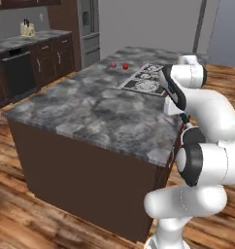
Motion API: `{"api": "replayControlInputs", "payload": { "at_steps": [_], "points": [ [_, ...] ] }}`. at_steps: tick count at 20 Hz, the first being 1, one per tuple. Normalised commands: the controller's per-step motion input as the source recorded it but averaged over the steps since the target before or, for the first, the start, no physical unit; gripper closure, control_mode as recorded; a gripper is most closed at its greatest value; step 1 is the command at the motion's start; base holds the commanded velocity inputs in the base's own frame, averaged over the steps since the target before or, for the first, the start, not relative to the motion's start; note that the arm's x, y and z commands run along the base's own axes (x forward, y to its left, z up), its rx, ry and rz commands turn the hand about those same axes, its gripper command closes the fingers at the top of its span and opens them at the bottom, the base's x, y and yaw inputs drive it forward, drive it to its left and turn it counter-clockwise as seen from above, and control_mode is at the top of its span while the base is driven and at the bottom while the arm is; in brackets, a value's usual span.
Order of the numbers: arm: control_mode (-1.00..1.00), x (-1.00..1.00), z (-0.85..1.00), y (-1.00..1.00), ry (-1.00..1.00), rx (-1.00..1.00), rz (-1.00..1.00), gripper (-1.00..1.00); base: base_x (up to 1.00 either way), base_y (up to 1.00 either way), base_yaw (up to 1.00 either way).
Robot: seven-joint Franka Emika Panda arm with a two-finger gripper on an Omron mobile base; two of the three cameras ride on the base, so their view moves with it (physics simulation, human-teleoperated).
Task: Place the pan on the rear right burner on the stove. Then place the tomato and the onion in the pan and turn on the rear right burner.
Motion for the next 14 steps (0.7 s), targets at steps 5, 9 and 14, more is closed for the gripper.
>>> {"api": "replayControlInputs", "payload": {
  "at_steps": [5, 9, 14],
  "points": [
    [1.0, 0.0, 0.0, 0.0, 0.0, 0.0, 0.0, 1.0, -0.24, -0.92, 0.74],
    [1.0, 0.0, 0.0, 0.0, 0.0, 0.0, 0.0, 1.0, -0.25, -1.0, 0.47],
    [1.0, 0.0, 0.0, 0.0, 0.0, 0.0, 0.0, 1.0, -0.12, -1.0, 0.24]
  ]
}}
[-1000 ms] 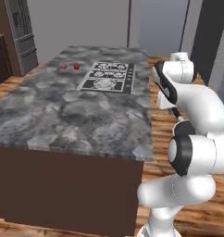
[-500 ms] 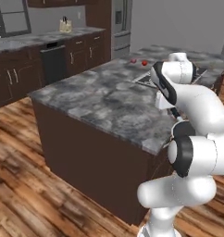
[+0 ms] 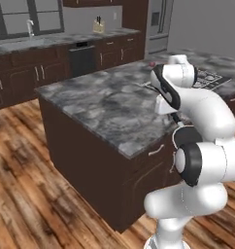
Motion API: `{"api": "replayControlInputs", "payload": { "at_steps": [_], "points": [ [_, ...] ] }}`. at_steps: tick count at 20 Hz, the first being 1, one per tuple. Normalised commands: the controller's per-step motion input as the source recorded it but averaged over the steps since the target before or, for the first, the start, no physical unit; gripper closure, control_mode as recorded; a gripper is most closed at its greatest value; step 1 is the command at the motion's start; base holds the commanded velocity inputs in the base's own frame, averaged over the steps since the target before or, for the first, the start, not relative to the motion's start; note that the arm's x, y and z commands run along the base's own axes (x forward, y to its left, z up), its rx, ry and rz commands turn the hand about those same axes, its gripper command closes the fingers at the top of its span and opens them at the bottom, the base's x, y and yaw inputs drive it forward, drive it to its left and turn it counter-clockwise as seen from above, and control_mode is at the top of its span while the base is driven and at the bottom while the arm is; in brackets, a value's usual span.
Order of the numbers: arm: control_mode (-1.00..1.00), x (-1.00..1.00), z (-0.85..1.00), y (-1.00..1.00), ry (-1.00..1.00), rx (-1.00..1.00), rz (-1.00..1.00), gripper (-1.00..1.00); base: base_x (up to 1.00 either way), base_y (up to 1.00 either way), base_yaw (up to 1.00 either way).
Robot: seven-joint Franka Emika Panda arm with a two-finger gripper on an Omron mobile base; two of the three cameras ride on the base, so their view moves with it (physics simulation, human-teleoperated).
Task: Place the pan on the rear right burner on the stove. Then place the tomato and the onion in the pan and turn on the rear right burner.
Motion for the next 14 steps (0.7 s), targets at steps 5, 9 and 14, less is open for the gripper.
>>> {"api": "replayControlInputs", "payload": {
  "at_steps": [5, 9, 14],
  "points": [
    [1.0, 0.0, 0.0, 0.0, 0.0, 0.0, 0.0, 1.0, 0.29, -1.0, 0.14],
    [1.0, 0.0, 0.0, 0.0, 0.0, 0.0, 0.0, 1.0, 0.62, -1.0, 0.21],
    [1.0, 0.0, 0.0, 0.0, 0.0, 0.0, 0.0, 1.0, 0.66, -1.0, 0.51]
  ]
}}
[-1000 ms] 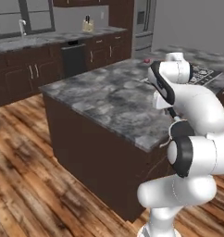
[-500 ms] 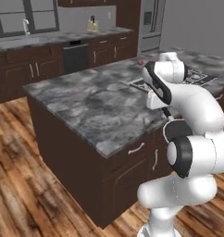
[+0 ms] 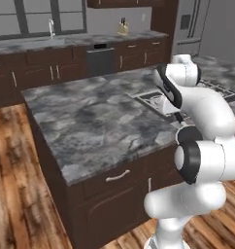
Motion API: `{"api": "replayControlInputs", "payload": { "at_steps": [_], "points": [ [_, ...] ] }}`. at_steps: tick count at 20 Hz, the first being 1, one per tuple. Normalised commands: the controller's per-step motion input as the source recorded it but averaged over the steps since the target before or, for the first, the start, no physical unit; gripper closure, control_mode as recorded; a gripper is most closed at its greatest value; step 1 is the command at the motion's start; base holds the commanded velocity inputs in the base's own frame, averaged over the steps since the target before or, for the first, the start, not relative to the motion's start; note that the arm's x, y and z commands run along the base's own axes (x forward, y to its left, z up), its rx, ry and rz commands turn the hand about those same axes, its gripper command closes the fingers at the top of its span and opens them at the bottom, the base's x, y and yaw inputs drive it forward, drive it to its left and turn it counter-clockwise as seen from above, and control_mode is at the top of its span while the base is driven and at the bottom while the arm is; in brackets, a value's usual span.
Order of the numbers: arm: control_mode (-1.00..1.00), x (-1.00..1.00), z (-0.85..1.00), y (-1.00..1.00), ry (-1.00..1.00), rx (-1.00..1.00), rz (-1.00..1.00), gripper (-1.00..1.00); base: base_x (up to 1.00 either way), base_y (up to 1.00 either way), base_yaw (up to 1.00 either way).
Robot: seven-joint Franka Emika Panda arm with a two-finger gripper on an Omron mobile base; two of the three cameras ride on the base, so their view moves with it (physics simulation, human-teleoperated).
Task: Place the pan on the rear right burner on the stove. Then place the tomato and the onion in the pan and turn on the rear right burner.
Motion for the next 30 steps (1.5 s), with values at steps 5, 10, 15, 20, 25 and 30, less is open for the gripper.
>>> {"api": "replayControlInputs", "payload": {
  "at_steps": [5, 10, 15, 20, 25, 30],
  "points": [
    [1.0, 0.0, 0.0, 0.0, 0.0, 0.0, 0.0, 1.0, 0.19, -1.0, 0.32],
    [1.0, 0.0, 0.0, 0.0, 0.0, 0.0, 0.0, 1.0, 0.0, -1.0, 0.13],
    [1.0, 0.0, 0.0, 0.0, 0.0, 0.0, 0.0, 1.0, 0.07, -1.0, 0.11],
    [1.0, 0.0, 0.0, 0.0, 0.0, 0.0, 0.0, 1.0, 0.11, -1.0, 0.1],
    [1.0, 0.0, 0.0, 0.0, 0.0, 0.0, 0.0, 1.0, 0.11, -1.0, 0.07],
    [1.0, 0.0, 0.0, 0.0, 0.0, 0.0, 0.0, 1.0, 0.17, -1.0, 0.02]
  ]
}}
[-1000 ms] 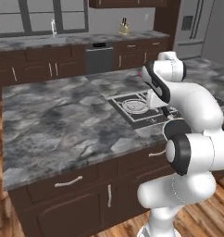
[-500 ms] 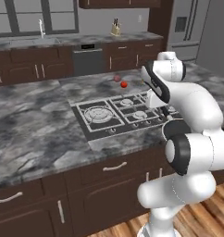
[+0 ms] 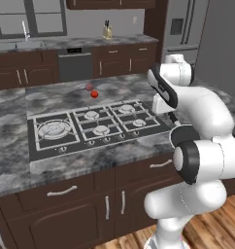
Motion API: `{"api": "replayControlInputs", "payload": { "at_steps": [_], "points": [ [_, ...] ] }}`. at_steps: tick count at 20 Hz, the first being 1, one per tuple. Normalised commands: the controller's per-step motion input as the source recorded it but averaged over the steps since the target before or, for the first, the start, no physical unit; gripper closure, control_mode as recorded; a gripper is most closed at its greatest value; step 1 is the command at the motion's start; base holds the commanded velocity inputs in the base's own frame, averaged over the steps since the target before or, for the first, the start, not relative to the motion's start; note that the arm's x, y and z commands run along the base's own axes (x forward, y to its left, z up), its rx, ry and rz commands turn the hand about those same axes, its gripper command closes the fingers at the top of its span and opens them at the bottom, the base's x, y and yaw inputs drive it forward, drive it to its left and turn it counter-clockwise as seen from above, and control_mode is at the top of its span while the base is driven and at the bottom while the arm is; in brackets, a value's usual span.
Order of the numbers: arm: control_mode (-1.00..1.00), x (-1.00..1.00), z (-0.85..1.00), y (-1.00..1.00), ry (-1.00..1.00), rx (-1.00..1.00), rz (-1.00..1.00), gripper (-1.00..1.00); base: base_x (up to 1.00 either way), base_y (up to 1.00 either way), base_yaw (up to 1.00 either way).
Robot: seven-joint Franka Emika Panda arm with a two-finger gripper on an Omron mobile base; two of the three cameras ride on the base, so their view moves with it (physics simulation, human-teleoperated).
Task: Place the pan on the rear right burner on the stove. Then place the tomato and the onion in the pan and turn on the rear right burner.
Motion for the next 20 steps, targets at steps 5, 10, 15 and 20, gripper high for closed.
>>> {"api": "replayControlInputs", "payload": {
  "at_steps": [5, 10, 15, 20],
  "points": [
    [1.0, 0.0, 0.0, 0.0, 0.0, 0.0, 0.0, 1.0, 0.02, -0.31, 0.14],
    [1.0, 0.0, 0.0, 0.0, 0.0, 0.0, 0.0, 1.0, 0.03, 0.0, 0.34],
    [1.0, 0.0, 0.0, 0.0, 0.0, 0.0, 0.0, 1.0, 0.47, 0.03, 0.05],
    [1.0, 0.0, 0.0, 0.0, 0.0, 0.0, 0.0, 1.0, 1.0, 0.0, -0.24]
  ]
}}
